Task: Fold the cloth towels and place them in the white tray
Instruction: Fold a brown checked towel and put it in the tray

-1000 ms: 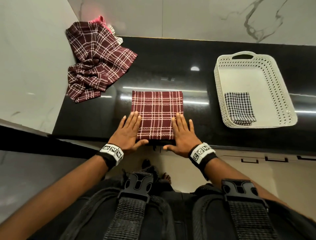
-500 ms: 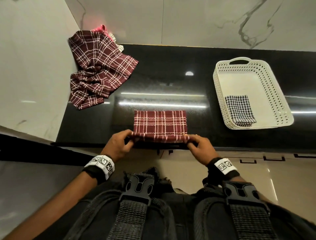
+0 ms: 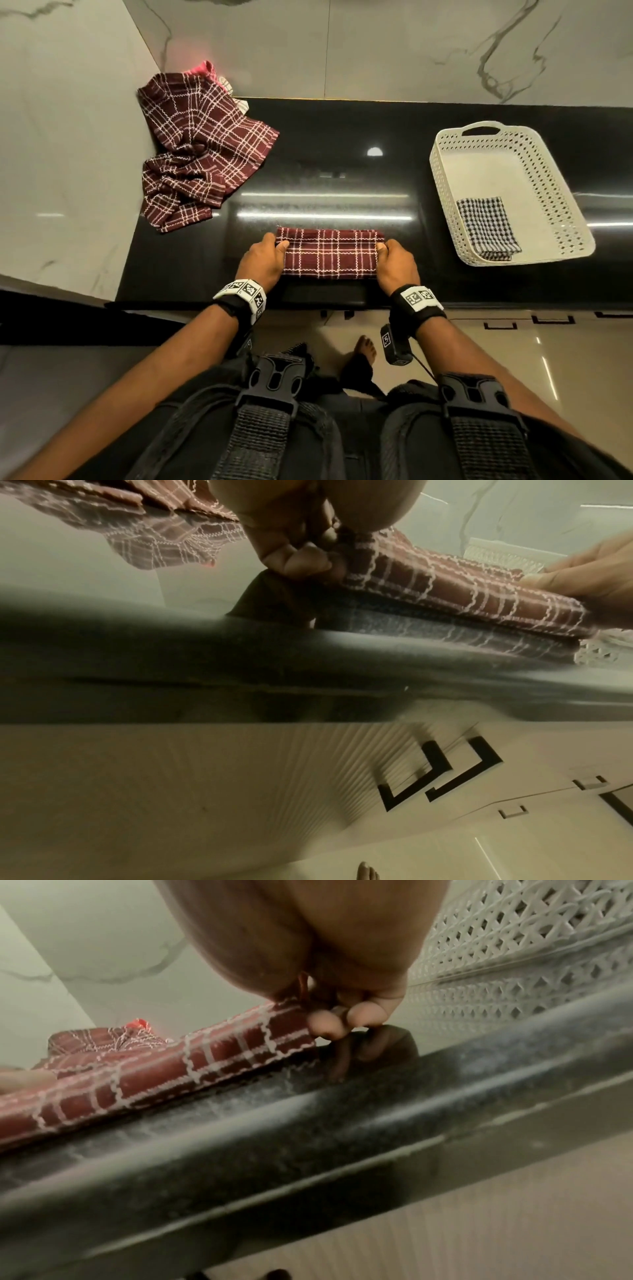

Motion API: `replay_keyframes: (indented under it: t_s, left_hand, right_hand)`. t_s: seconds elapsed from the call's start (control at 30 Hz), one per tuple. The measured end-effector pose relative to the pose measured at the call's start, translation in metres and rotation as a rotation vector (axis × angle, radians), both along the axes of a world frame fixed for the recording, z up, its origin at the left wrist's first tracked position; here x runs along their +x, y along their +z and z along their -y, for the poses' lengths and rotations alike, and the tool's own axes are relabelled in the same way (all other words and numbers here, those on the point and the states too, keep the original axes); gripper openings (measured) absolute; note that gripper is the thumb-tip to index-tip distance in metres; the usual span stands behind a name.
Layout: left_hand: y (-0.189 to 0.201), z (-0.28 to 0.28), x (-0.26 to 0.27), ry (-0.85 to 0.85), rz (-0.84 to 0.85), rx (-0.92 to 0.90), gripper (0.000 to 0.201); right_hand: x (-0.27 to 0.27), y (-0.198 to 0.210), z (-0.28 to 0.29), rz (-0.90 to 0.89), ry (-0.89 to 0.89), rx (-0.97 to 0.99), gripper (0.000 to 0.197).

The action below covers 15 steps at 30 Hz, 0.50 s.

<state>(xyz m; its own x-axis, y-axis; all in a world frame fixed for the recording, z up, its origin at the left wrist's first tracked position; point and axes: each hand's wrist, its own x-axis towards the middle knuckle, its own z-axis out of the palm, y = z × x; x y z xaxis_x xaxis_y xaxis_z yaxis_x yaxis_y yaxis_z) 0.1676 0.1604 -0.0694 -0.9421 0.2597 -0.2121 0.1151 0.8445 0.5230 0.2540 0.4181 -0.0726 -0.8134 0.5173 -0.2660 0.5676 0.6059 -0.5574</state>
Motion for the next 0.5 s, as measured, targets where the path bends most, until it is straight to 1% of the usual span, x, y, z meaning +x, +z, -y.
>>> replay_keyframes:
  t_s: [0.1,0.23,0.4,0.5]
  left_hand:
    - [0.0,-0.007,0.0,0.027,-0.002,-0.055,0.032]
    - [0.003,-0.011,0.0,0.062,0.003,-0.064,0.031]
    - [0.005,-0.014,0.0,0.083,-0.006,-0.078,0.028]
    - [0.007,-0.012,0.004,0.145,-0.01,-0.032,0.031]
  right_hand:
    - [-0.003,-0.001,0.0,0.058,0.056,0.105,0.031]
    - [-0.011,-0.002,0.001,0.104,0.093,0.183,0.034]
    - [-0.016,-0.002,-0.004,0.121,0.07,0.204,0.033]
    - [-0.017,0.001,-0.006,0.11,0.037,0.173,0.03]
